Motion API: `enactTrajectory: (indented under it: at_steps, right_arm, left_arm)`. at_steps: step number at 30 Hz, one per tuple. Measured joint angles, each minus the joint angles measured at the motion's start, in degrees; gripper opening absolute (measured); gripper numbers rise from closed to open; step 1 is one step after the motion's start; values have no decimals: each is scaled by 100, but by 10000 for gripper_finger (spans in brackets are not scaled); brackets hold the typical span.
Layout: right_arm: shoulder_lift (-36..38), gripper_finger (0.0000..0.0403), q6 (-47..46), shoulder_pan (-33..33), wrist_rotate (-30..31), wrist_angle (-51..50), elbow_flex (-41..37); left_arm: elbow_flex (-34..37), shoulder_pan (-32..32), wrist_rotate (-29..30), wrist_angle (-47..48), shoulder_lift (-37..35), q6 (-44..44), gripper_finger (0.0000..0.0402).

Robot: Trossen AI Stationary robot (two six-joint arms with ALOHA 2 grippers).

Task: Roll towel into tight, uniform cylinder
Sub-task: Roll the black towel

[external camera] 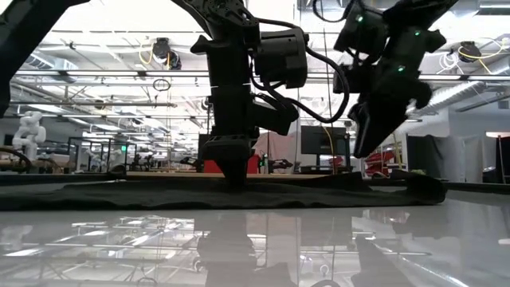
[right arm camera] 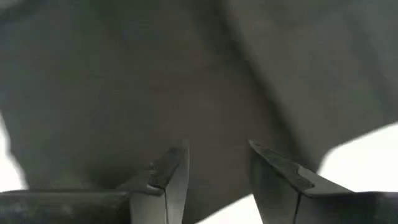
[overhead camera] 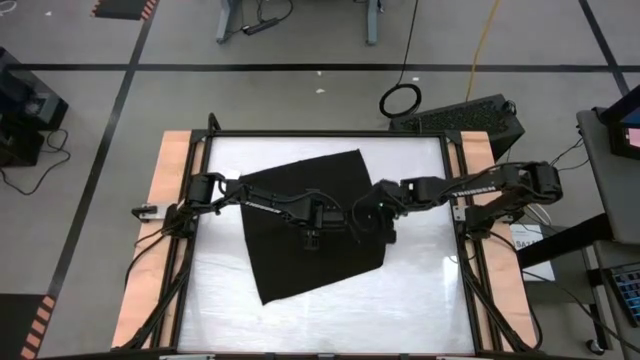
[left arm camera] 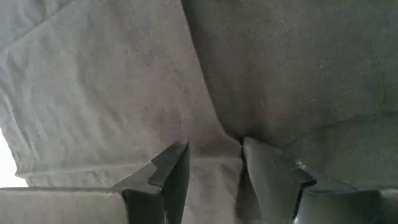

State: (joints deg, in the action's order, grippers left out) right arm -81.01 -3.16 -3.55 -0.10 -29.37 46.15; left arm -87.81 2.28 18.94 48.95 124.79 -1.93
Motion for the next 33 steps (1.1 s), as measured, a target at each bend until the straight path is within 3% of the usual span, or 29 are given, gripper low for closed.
enactTrajectory:
  at_steps: [11, 18, 23, 27, 33]
  right_arm:
    - [5, 148, -777, 725, -474, 397, -1163]
    - [169, 148, -1231, 1130, -672, 239, -1304]
    - [777, 148, -1291, 1198, -832, 107, -1332]
    - [1363, 148, -1205, 1198, -509, 14, -1324]
    - [1915, 164, -485, 1203, 449, 247, -1322]
  left_arm:
    - [39, 89, 175, 317, -548, 75, 164]
    - [22, 288, 325, 645, -1057, 288, 164]
    - [7, 533, 214, 832, -1216, 536, 164]
    - [9, 737, 216, 1469, -1215, 783, 164]
    - [303, 967, 234, 1712, -1247, 1422, 164]
